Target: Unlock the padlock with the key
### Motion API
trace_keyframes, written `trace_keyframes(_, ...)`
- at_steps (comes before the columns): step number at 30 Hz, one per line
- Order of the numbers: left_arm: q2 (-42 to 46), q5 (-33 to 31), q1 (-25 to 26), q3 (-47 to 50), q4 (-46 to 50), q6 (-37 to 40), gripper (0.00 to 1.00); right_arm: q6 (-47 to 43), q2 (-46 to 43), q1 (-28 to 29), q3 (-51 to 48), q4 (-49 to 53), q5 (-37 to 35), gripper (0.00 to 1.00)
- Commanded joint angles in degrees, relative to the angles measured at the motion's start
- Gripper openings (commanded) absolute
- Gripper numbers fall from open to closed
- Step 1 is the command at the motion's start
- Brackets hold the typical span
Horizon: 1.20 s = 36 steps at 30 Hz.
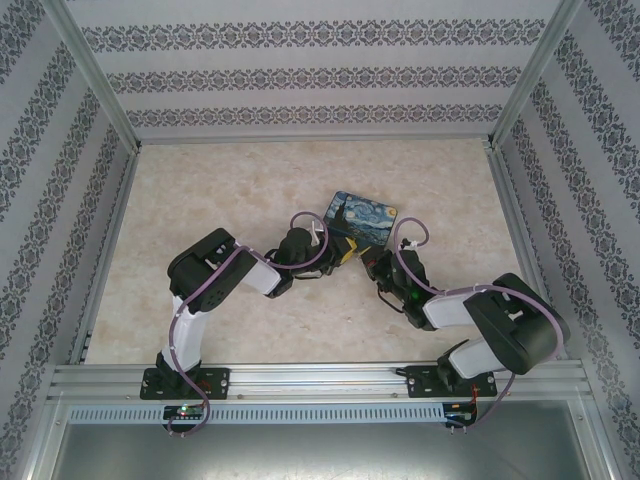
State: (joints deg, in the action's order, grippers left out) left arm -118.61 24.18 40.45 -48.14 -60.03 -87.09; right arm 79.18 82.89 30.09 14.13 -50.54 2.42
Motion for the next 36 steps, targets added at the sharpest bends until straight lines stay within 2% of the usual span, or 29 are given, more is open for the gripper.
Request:
trace_keyframes(1, -1.54, 4.99, 2.79, 1.29, 1.42, 0.62, 0.0, -3.73, -2.77, -0.59, 4.35, -7.04, 6.4, 0.0)
trace_keyframes(13, -1.67, 5.58, 2.79, 1.21, 0.81, 0.18, 0.0, -13.26, -10.11, -3.45, 9.47, 10.26, 8.56, 0.0)
trace_keyframes(28, -1.7, 7.55, 2.8, 1.3, -0.26, 0.48, 0.0, -10.59, -6.86, -6.2, 7.56, 5.3, 8.74, 0.0)
trace_keyframes(36, -2.32, 9.89, 3.31, 0.72, -1.72, 1.12, 0.0, -5.01, 3.01, -5.65, 11.05, -5.89, 10.45, 0.0)
